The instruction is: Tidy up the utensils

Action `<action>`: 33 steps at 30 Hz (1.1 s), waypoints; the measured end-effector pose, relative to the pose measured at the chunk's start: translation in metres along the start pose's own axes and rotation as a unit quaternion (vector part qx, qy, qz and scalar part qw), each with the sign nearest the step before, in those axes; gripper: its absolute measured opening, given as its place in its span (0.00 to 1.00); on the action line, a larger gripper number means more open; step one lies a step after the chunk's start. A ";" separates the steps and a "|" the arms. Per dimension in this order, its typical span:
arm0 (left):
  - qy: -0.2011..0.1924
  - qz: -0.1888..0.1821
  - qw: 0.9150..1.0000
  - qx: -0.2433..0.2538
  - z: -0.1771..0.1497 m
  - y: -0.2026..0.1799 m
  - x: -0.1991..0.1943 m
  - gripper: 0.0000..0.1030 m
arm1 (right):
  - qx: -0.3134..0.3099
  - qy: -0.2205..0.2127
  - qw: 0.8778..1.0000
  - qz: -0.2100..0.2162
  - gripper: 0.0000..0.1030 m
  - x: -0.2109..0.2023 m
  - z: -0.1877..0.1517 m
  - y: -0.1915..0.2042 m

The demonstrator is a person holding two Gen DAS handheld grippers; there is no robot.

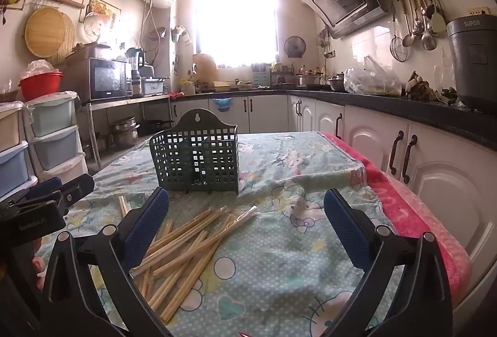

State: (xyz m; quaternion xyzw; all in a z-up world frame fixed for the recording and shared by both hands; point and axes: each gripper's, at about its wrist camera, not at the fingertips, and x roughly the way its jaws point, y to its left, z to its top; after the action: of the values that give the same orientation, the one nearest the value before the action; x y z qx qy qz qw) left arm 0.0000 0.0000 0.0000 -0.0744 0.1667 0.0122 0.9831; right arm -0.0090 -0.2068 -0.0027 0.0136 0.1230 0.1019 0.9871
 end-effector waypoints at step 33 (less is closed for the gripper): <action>0.040 0.022 0.997 -0.054 0.006 0.034 0.016 0.90 | -0.022 0.074 0.995 0.062 0.94 0.038 0.017 0.011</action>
State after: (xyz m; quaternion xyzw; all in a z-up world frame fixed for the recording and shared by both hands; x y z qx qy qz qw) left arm 0.0159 0.0345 -0.0043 -0.1245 0.2066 0.0403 0.9696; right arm 0.0295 -0.1880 0.0056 -0.0080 0.1927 0.1667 0.9670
